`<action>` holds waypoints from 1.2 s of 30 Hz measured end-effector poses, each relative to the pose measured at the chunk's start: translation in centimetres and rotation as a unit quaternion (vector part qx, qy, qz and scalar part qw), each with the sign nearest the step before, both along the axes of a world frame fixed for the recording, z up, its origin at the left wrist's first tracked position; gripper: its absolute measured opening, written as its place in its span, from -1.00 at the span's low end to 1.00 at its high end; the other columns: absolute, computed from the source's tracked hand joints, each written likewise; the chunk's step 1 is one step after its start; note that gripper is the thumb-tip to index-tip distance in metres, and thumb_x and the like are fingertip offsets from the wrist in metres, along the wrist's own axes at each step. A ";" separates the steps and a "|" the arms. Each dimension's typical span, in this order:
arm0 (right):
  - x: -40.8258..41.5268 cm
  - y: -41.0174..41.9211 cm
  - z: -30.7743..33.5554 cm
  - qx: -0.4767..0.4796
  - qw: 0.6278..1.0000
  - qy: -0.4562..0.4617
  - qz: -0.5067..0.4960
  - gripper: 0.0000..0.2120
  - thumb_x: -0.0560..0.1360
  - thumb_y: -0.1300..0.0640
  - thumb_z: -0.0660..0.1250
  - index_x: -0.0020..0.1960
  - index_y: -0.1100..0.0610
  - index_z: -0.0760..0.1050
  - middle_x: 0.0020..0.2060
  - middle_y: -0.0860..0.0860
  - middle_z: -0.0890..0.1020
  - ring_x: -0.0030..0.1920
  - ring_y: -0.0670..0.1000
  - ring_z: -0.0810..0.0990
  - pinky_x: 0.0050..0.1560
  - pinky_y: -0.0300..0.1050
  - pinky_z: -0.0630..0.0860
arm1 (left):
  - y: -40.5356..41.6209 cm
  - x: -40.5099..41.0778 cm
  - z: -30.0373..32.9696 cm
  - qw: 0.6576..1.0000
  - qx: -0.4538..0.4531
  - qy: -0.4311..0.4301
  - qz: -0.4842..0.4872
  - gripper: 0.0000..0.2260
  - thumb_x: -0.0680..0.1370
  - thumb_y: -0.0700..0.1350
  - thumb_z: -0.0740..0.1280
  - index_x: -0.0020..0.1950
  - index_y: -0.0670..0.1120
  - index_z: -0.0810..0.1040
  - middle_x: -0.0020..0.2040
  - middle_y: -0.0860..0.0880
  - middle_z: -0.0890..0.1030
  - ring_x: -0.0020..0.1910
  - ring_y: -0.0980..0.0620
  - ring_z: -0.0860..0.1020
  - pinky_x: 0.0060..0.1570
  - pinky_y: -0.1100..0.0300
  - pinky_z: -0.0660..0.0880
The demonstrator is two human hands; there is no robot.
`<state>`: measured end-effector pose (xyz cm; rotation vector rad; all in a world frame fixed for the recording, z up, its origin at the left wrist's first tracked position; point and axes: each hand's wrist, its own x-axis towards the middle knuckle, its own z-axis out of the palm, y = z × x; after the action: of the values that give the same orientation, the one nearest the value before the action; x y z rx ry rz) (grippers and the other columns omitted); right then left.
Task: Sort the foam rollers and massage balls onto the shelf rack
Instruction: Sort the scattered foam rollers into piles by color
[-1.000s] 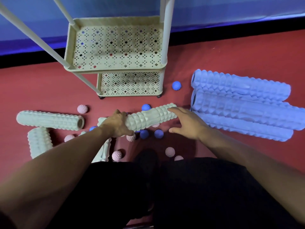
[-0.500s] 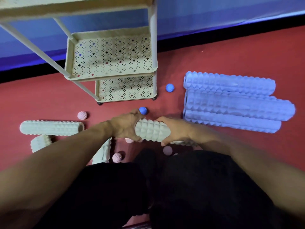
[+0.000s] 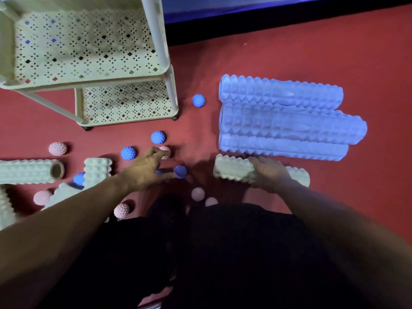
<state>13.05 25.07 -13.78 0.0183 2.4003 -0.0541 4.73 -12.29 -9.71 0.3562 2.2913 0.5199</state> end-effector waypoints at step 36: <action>-9.5 -18.9 3.9 -0.200 0.958 0.114 0.169 -0.40 0.59 -0.25 0.18 0.56 -0.07 0.19 0.50 -0.09 0.33 0.48 0.03 0.30 0.46 -0.04 0.17 | -15.7 6.2 -9.1 0.896 -0.145 -0.069 0.415 -0.56 0.57 0.13 0.27 0.43 0.04 0.42 0.42 0.04 0.38 0.37 -0.13 0.36 0.11 -0.17 0.12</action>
<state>3.51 6.17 -9.84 -0.6166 2.5414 -0.3990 10.97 -28.01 -18.85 -0.8220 2.2543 0.5670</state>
